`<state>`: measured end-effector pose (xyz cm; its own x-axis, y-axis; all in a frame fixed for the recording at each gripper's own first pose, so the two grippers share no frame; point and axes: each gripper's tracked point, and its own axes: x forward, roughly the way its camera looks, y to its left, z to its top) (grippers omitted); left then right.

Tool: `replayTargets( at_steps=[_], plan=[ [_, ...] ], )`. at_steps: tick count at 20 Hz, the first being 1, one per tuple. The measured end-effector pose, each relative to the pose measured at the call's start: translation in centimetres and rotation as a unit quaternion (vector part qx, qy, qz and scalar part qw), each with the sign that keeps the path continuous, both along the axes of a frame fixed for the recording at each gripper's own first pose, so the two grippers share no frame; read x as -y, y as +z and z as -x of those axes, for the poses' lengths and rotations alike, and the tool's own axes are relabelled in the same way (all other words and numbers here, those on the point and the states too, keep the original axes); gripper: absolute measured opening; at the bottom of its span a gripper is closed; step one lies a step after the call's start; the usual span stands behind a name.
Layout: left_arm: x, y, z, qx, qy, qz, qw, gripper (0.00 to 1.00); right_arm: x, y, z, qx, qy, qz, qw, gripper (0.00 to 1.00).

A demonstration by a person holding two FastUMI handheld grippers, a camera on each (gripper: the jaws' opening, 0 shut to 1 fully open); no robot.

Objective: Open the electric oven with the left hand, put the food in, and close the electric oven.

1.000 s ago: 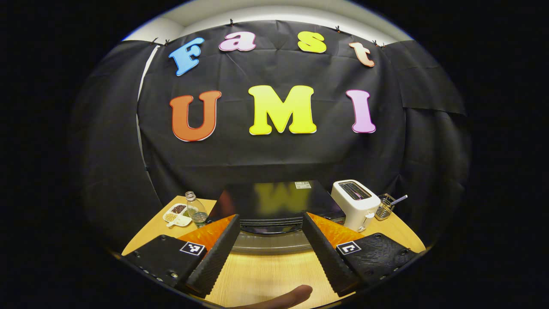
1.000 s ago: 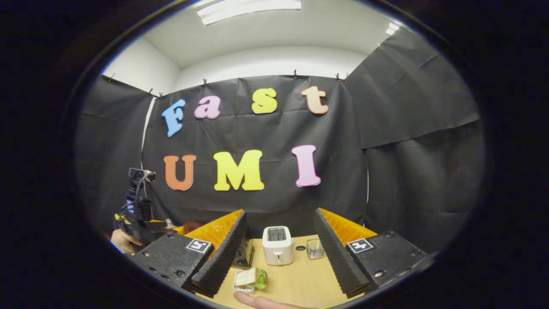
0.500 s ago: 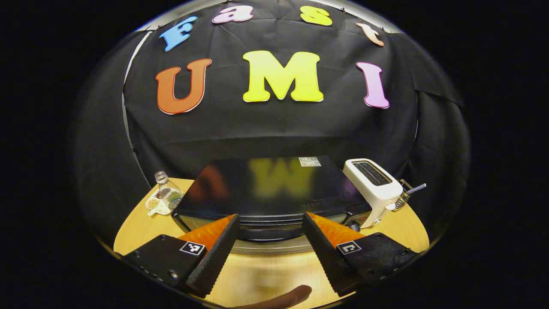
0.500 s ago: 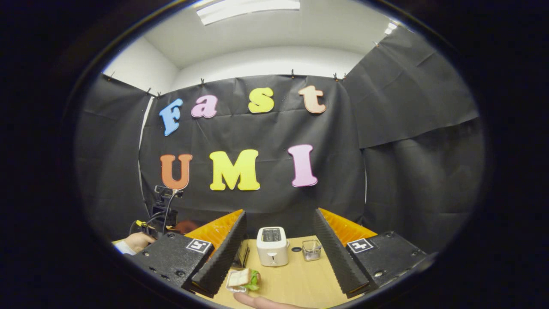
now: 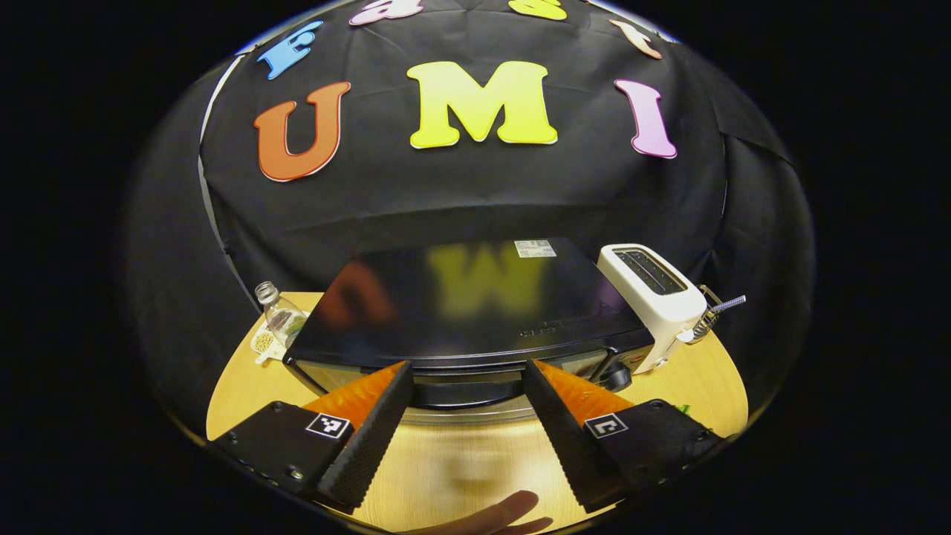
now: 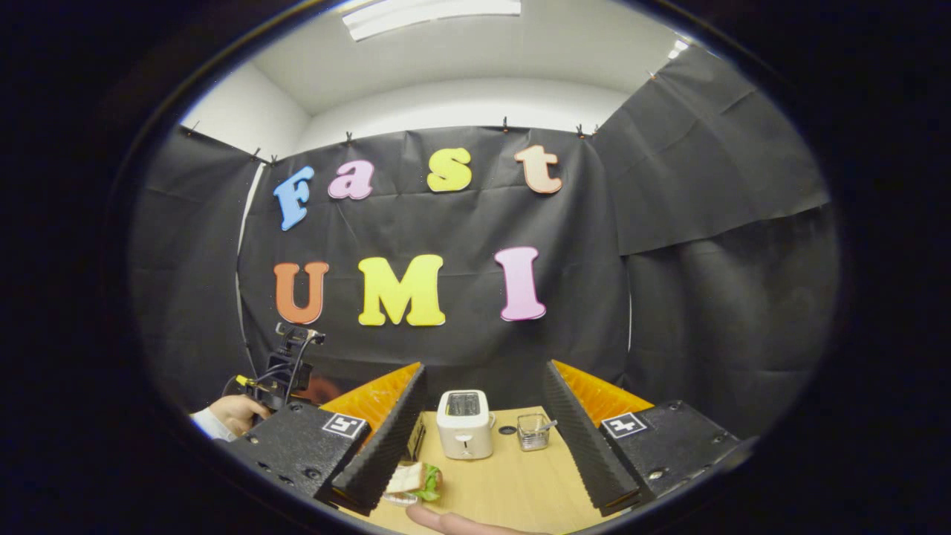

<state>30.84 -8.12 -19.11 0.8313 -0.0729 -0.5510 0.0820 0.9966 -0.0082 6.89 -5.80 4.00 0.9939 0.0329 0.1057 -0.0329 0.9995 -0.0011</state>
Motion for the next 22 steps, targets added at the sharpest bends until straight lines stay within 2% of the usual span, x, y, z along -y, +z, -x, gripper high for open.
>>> replayTargets(
  at_steps=[2, 3, 4, 6, 7, 8, 10, 14, 15, 16, 17, 18, 19, 20, 22],
  plan=[
    [-0.5, -0.4, 0.4, -0.009, 0.013, -0.011, 1.000, 1.00, 0.2, 0.1, 0.2, 0.003, -0.002, -0.001, 1.000, 1.00],
    [-0.6, -1.3, 1.1, -0.021, 0.011, -0.009, 1.000, 0.90, 0.2, 0.1, 0.3, 0.003, -0.004, -0.001, 1.000, 1.00],
    [-0.6, -2.3, 1.8, -0.050, 0.016, -0.010, 0.999, 0.95, 0.3, 0.1, 0.4, 0.004, -0.005, -0.002, 1.000, 1.00],
    [-0.8, -0.4, 1.3, -0.008, 0.020, -0.005, 1.000, 0.98, 0.1, 0.3, 0.5, 0.004, -0.004, -0.003, 1.000, 1.00],
    [-1.0, 0.2, 0.9, 0.007, 0.027, 0.007, 1.000, 0.89, -0.1, 0.2, 0.6, 0.003, -0.003, -0.003, 1.000, 1.00],
    [-0.6, 0.8, 0.6, 0.015, 0.024, 0.024, 0.999, 0.97, -0.2, 0.3, 0.6, 0.003, -0.002, -0.003, 1.000, 1.00],
    [0.4, 1.9, -0.4, 0.029, 0.004, 0.050, 0.998, 0.97, -0.5, 0.3, 0.8, 0.003, 0.000, -0.001, 1.000, 1.00],
    [0.3, -0.4, -1.6, -0.004, 0.008, 0.017, 1.000, 0.98, -0.5, 0.3, 1.0, 0.004, 0.001, 0.002, 1.000, 1.00],
    [0.4, -0.6, -1.5, -0.007, 0.009, 0.016, 1.000, 0.89, -0.5, 0.1, 1.0, 0.004, 0.000, 0.002, 1.000, 1.00],
    [0.3, -0.3, -1.8, 0.001, 0.008, 0.014, 1.000, 1.00, -0.4, 0.1, 1.0, 0.004, -0.001, 0.001, 1.000, 1.00],
    [0.4, -0.7, -1.1, -0.012, 0.010, 0.015, 1.000, 0.87, -0.4, -0.1, 0.9, 0.003, -0.001, 0.000, 1.000, 1.00],
    [0.4, -0.4, -1.1, -0.003, 0.008, 0.013, 1.000, 1.00, -0.3, -0.2, 0.8, 0.001, -0.001, -0.001, 1.000, 1.00],
    [0.4, -0.6, -0.4, -0.008, 0.007, 0.014, 1.000, 0.99, -0.3, -0.4, 0.6, -0.002, -0.002, -0.001, 1.000, 0.93],
    [0.5, -0.5, 0.1, -0.001, 0.005, 0.015, 1.000, 1.00, -0.4, -0.6, 0.5, -0.005, -0.002, 0.000, 1.000, 1.00],
    [0.5, -0.8, 1.6, 0.008, 0.004, 0.015, 1.000, 1.00, -0.4, -0.9, 0.4, -0.009, -0.001, -0.001, 1.000, 1.00]
  ],
)
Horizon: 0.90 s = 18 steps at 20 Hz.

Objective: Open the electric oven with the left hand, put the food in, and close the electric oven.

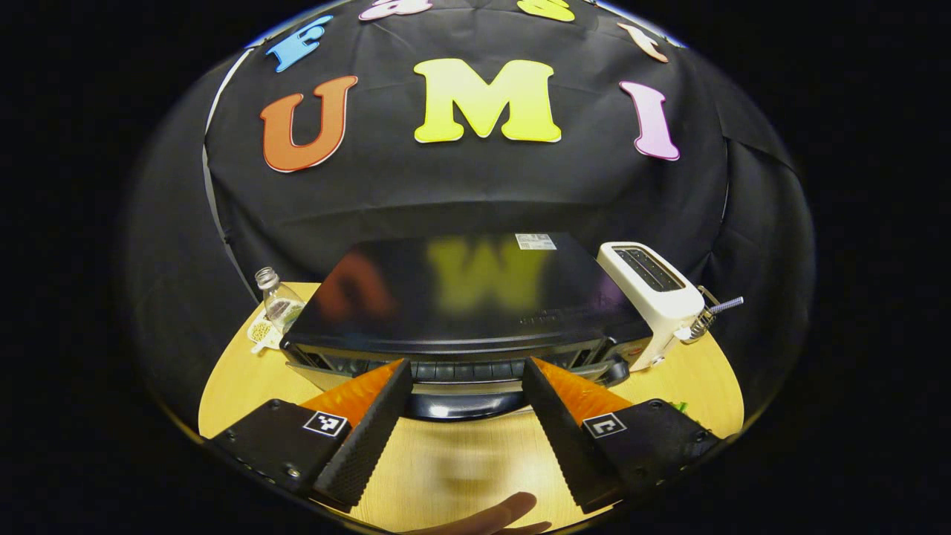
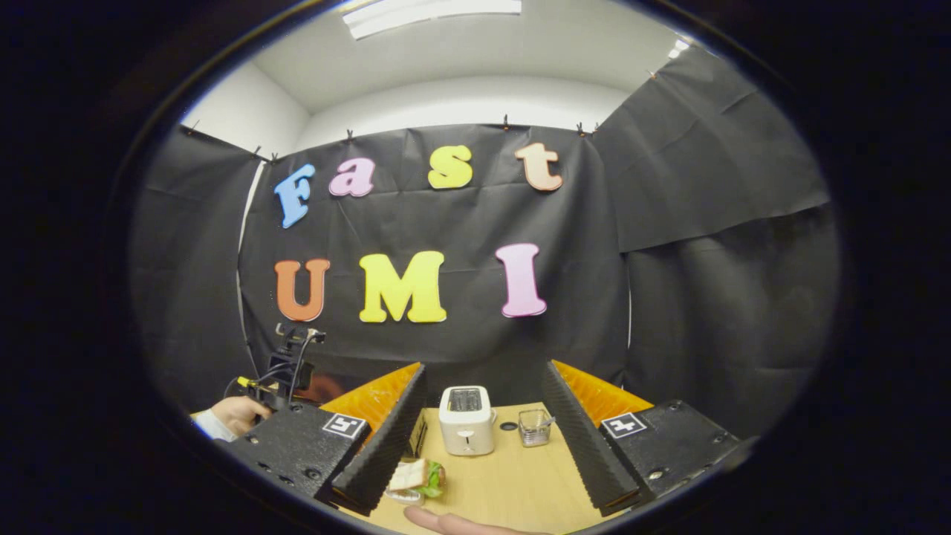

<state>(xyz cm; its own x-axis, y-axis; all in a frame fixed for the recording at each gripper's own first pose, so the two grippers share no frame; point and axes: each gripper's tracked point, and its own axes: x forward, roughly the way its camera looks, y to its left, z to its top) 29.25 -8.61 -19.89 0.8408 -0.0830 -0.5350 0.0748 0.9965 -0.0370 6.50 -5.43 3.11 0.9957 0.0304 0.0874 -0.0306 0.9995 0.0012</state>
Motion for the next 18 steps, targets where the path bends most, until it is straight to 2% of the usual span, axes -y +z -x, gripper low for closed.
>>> replayTargets(
  at_steps=[10, 13, 14, 16, 17, 18],
  plan=[
    [0.0, -3.5, 7.9, 0.096, 0.004, -0.004, 0.995, 0.99, -1.6, -2.6, -0.8, -0.033, 0.013, 0.003, 0.999, 1.00],
    [0.1, -5.1, 9.3, 0.107, 0.003, -0.002, 0.994, 0.98, -2.0, -3.0, -0.8, -0.038, 0.016, 0.001, 0.999, 1.00],
    [0.1, -5.7, 10.0, 0.106, 0.004, 0.000, 0.994, 0.98, -1.9, -3.0, -0.7, -0.038, 0.015, 0.002, 0.999, 0.93],
    [0.1, -6.8, 10.9, 0.110, 0.003, -0.002, 0.994, 0.98, -1.7, -2.9, -0.6, -0.036, 0.012, 0.002, 0.999, 0.93],
    [0.1, -7.4, 11.3, 0.113, 0.001, -0.003, 0.994, 0.98, -1.6, -3.0, -0.6, -0.035, 0.010, 0.003, 0.999, 1.00],
    [0.2, -8.2, 11.8, 0.112, 0.000, -0.001, 0.994, 0.98, -1.4, -2.9, -0.6, -0.036, 0.010, 0.005, 0.999, 1.00]
  ],
)
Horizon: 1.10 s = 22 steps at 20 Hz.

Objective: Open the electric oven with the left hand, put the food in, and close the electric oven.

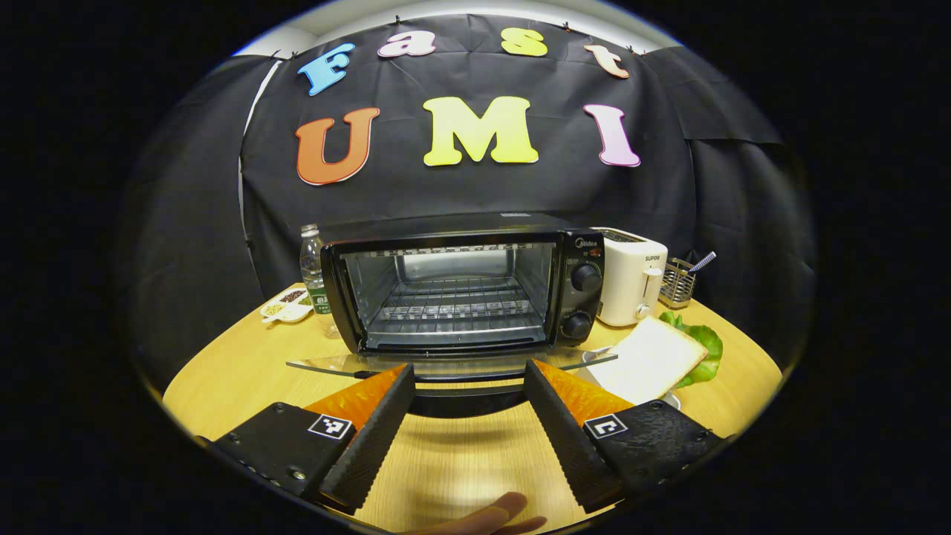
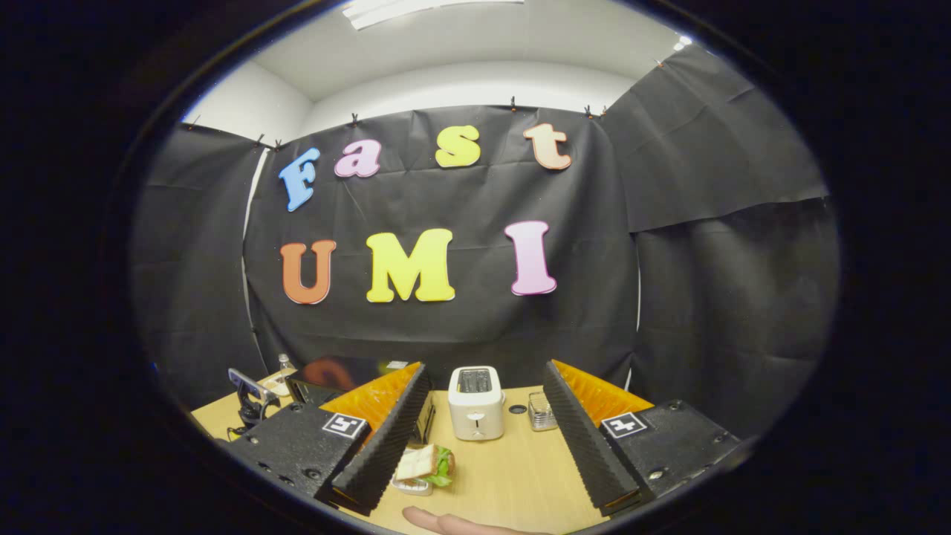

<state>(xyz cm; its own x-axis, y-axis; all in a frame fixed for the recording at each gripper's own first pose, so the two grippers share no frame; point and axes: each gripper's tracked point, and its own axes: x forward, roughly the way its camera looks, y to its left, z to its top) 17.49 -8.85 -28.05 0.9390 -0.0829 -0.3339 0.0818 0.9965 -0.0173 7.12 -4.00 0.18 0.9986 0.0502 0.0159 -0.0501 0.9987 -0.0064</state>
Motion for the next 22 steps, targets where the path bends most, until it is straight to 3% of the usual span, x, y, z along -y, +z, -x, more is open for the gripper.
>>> replayTargets(
  at_steps=[7, 8, 9, 10, 11, 12, 13, 14, 19, 20, 21, 22],
  plan=[
    [0.4, -6.6, 2.7, -0.054, -0.007, -0.022, 0.998, 0.98, 0.5, -0.3, 0.1, -0.004, -0.009, 0.014, 1.000, 1.00],
    [0.3, -7.9, 3.1, -0.070, -0.005, -0.021, 0.997, 0.89, 0.6, -0.4, 0.1, -0.006, -0.010, 0.016, 1.000, 1.00],
    [0.3, -8.6, 3.1, -0.080, -0.003, -0.018, 0.997, 0.96, 0.6, -0.6, -0.1, -0.009, -0.012, 0.017, 1.000, 1.00],
    [0.4, -8.6, 3.1, -0.080, -0.003, -0.018, 0.997, 0.96, 0.6, -0.8, -0.2, -0.013, -0.012, 0.019, 1.000, 1.00],
    [0.4, -8.1, 3.0, -0.066, -0.002, -0.017, 0.998, 0.96, 0.4, -1.0, -0.2, -0.016, -0.010, 0.020, 1.000, 0.93],
    [0.4, -8.3, 3.0, -0.069, -0.001, -0.016, 0.997, 0.96, 0.2, -1.2, -0.3, -0.021, -0.007, 0.022, 1.000, 1.00],
    [0.4, -8.6, 3.2, -0.078, 0.000, -0.012, 0.997, 0.96, 0.2, -1.6, -0.6, -0.026, -0.006, 0.023, 0.999, 0.93],
    [0.5, -8.8, 3.2, -0.084, 0.000, -0.008, 0.996, 0.98, 0.2, -1.9, -0.9, -0.034, -0.006, 0.024, 0.999, 1.00],
    [0.8, -10.8, 4.3, -0.152, -0.015, -0.014, 0.988, 0.99, -0.2, -5.1, -3.6, -0.093, 0.005, 0.016, 0.995, 1.00],
    [0.9, -10.0, 4.1, -0.134, -0.018, -0.009, 0.991, 0.98, -0.4, -6.0, -4.2, -0.109, 0.011, 0.015, 0.994, 1.00],
    [0.7, -9.3, 3.7, -0.122, -0.021, -0.005, 0.992, 0.98, -0.7, -7.0, -4.9, -0.125, 0.017, 0.015, 0.992, 0.93],
    [0.5, -8.7, 3.7, -0.116, -0.020, 0.000, 0.993, 0.95, -0.8, -7.8, -5.8, -0.142, 0.020, 0.013, 0.990, 1.00]
  ],
)
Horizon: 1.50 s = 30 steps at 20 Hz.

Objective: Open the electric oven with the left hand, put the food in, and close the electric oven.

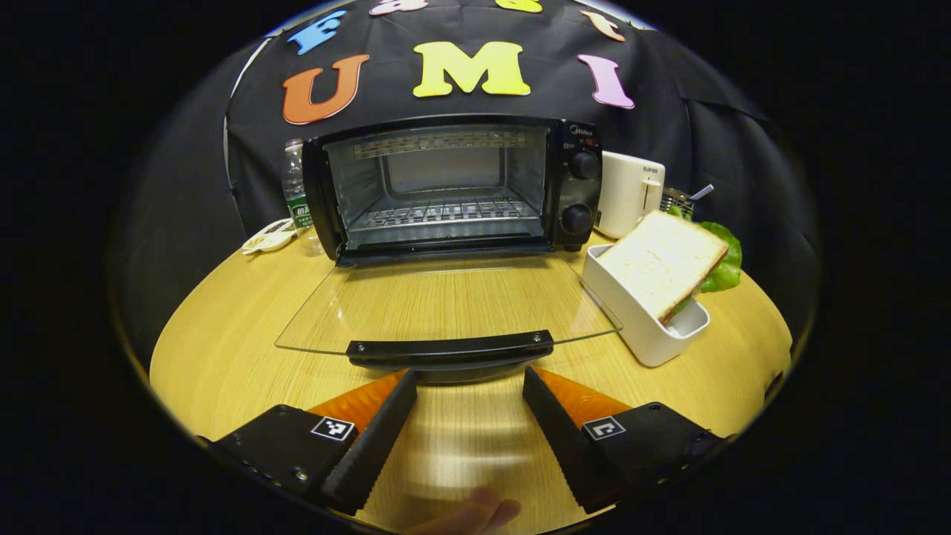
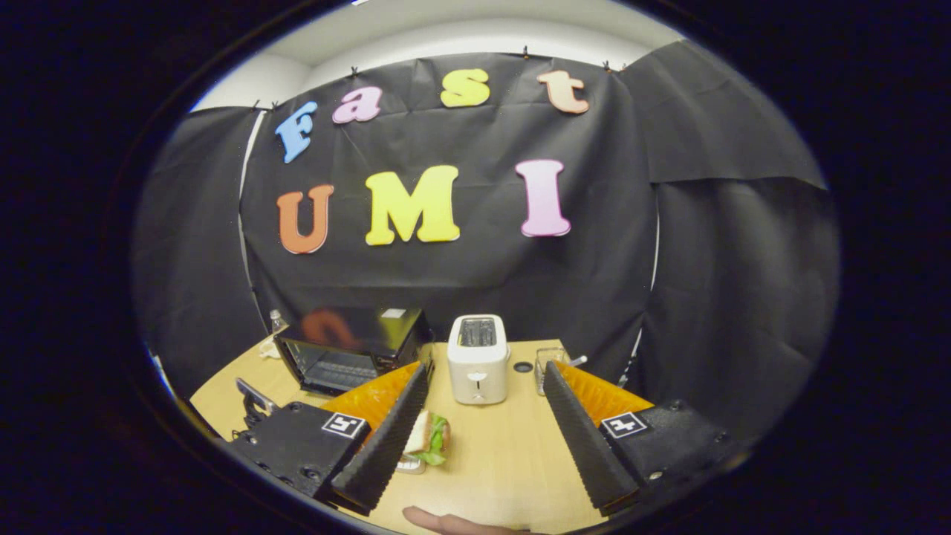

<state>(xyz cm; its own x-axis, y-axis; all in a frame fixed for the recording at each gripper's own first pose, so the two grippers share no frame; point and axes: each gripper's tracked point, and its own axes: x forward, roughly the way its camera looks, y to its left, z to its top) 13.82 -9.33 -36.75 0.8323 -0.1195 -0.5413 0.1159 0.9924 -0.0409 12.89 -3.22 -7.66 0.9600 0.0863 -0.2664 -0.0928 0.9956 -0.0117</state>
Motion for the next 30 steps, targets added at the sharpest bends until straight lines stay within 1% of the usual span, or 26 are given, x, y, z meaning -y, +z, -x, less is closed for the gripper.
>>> replayTargets(
  at_steps=[1, 3, 4, 5, 8, 9, 10, 11, 12, 13, 14, 16, 17, 18, 19, 21, 23, 24, 25, 26, 27, 28, 29, 30],
  plan=[
    [-0.4, 0.8, 0.3, 0.006, 0.003, 0.005, 1.000, 0.96, -0.2, -0.9, -0.9, -0.017, 0.004, -0.004, 1.000, 1.00],
    [-1.7, 3.3, 0.4, 0.039, 0.011, 0.006, 0.999, 0.96, -0.6, -3.0, -2.4, -0.052, 0.014, -0.012, 0.998, 1.00],
    [-2.4, 4.8, 0.4, 0.058, 0.014, 0.006, 0.998, 0.96, -0.9, -4.0, -3.2, -0.070, 0.020, -0.014, 0.997, 0.93],
    [-3.0, 6.5, 0.6, 0.077, 0.018, 0.010, 0.997, 0.96, -1.0, -5.0, -3.9, -0.086, 0.025, -0.016, 0.996, 1.00],
    [-4.4, 12.6, 1.5, 0.139, 0.027, 0.026, 0.990, 0.96, -1.5, -7.9, -5.7, -0.133, 0.040, -0.025, 0.990, 1.00],
    [-5.0, 14.8, 1.9, 0.164, 0.028, 0.028, 0.986, 0.96, -2.2, -9.1, -5.9, -0.156, 0.053, -0.030, 0.986, 1.00],
    [-5.5, 16.9, 2.3, 0.186, 0.029, 0.028, 0.982, 0.96, -2.8, -10.1, -6.0, -0.179, 0.065, -0.036, 0.981, 0.90],
    [-5.9, 18.7, 2.8, 0.202, 0.035, 0.029, 0.978, 0.95, -3.1, -11.0, -6.2, -0.199, 0.079, -0.043, 0.976, 0.98],
    [-6.2, 20.3, 3.2, 0.212, 0.037, 0.028, 0.976, 0.95, -3.7, -12.0, -6.2, -0.220, 0.093, -0.050, 0.970, 0.98],
    [-6.5, 21.9, 3.7, 0.224, 0.037, 0.029, 0.973, 0.96, -4.4, -12.9, -6.3, -0.240, 0.112, -0.058, 0.963, 0.98],
    [-6.6, 23.6, 4.2, 0.239, 0.037, 0.030, 0.970, 0.96, -5.1, -13.8, -6.4, -0.262, 0.135, -0.067, 0.953, 0.98],
    [-7.4, 26.7, 5.3, 0.270, 0.041, 0.022, 0.962, 0.96, -5.8, -15.0, -7.1, -0.294, 0.163, -0.086, 0.938, 0.97],
    [-7.6, 27.9, 5.9, 0.286, 0.043, 0.016, 0.957, 1.00, -6.1, -15.8, -7.4, -0.310, 0.175, -0.096, 0.930, 0.85],
    [-8.0, 28.8, 6.4, 0.298, 0.046, 0.007, 0.953, 0.95, -6.3, -16.5, -7.9, -0.322, 0.186, -0.108, 0.922, 0.95],
    [-8.2, 29.3, 6.7, 0.308, 0.050, -0.003, 0.950, 0.95, -6.6, -17.6, -8.6, -0.334, 0.194, -0.115, 0.915, 0.83],
    [-8.4, 30.0, 7.3, 0.321, 0.057, -0.015, 0.945, 0.95, -6.9, -19.3, -9.4, -0.363, 0.213, -0.122, 0.899, 0.80],
    [-8.1, 29.7, 7.8, 0.321, 0.061, -0.010, 0.945, 0.95, -7.2, -20.8, -9.4, -0.401, 0.234, -0.133, 0.875, 0.78],
    [-7.8, 29.4, 7.7, 0.319, 0.058, -0.005, 0.946, 0.95, -7.4, -21.6, -9.1, -0.424, 0.247, -0.137, 0.860, 0.78],
    [-7.6, 29.1, 7.5, 0.314, 0.053, -0.002, 0.948, 0.95, -7.7, -22.3, -8.2, -0.451, 0.264, -0.142, 0.841, 0.90],
    [-7.6, 28.8, 7.5, 0.308, 0.056, -0.003, 0.950, 0.95, -8.1, -22.7, -7.4, -0.474, 0.282, -0.151, 0.820, 0.90],
    [-7.8, 28.8, 7.5, 0.305, 0.060, -0.007, 0.951, 0.95, -8.1, -22.9, -7.7, -0.484, 0.282, -0.158, 0.813, 0.89],
    [-8.1, 28.7, 7.7, 0.303, 0.061, -0.011, 0.951, 0.95, -8.2, -23.0, -8.6, -0.481, 0.266, -0.173, 0.817, 0.76],
    [-8.4, 28.5, 7.7, 0.302, 0.065, -0.014, 0.951, 0.95, -8.8, -23.1, -9.1, -0.480, 0.263, -0.188, 0.816, 0.87],
    [-8.6, 28.5, 8.0, 0.303, 0.067, -0.016, 0.951, 0.95, -9.4, -23.0, -8.8, -0.481, 0.274, -0.198, 0.809, 0.68]
  ],
)
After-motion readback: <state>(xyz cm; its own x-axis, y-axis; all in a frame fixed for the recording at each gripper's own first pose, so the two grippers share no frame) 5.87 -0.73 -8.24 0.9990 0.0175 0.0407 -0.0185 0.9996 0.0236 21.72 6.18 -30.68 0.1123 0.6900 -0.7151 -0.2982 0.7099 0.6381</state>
